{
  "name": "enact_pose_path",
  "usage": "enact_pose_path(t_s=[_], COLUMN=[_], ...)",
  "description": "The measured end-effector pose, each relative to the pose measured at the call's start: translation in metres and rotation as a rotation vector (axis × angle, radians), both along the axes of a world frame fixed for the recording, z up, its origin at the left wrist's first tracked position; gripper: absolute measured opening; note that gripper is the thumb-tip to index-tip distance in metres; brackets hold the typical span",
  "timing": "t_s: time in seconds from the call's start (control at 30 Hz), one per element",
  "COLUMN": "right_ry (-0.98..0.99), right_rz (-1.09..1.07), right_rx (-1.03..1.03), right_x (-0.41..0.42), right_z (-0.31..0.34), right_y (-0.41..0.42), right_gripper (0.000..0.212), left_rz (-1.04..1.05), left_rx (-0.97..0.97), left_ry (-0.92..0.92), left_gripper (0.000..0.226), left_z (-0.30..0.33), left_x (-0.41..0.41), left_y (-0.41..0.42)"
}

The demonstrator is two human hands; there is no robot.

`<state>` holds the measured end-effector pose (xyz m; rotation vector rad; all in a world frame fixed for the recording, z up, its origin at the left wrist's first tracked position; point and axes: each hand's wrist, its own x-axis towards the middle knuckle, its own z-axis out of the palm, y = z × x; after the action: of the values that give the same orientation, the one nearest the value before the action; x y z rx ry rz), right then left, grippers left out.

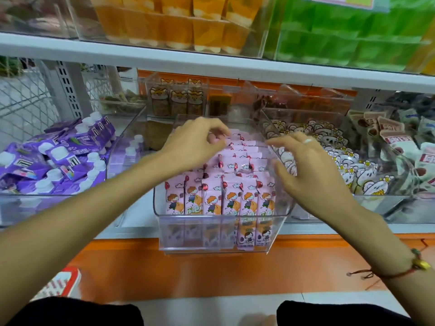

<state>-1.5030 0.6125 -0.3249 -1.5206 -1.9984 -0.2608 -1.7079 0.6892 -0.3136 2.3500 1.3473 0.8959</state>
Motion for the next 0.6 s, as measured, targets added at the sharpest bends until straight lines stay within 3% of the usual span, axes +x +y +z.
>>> enact_pose_path(t_s=[0.2, 0.43, 0.6], right_ry=[0.165, 0.224, 0.262], right_rz=[-0.065, -0.023, 0.003], right_rx=[-0.114, -0.149, -0.16], right_x=[0.006, 0.01, 0.01], right_z=[-0.013, -0.02, -0.022], right_y=[0.007, 0.014, 0.016], right_gripper=[0.027, 0.024, 0.02], left_rz=[0.09, 0.227, 0.263], left_rx=[-0.091, -0.008, 0.054], left_ry=[0.268, 0.461, 0.394], left_gripper=[0.033, 0.028, 0.01], left_z=[0.003, -0.015, -0.016], left_x=[0.036, 0.064, 0.071], left_y=[0.078, 0.116, 0.12])
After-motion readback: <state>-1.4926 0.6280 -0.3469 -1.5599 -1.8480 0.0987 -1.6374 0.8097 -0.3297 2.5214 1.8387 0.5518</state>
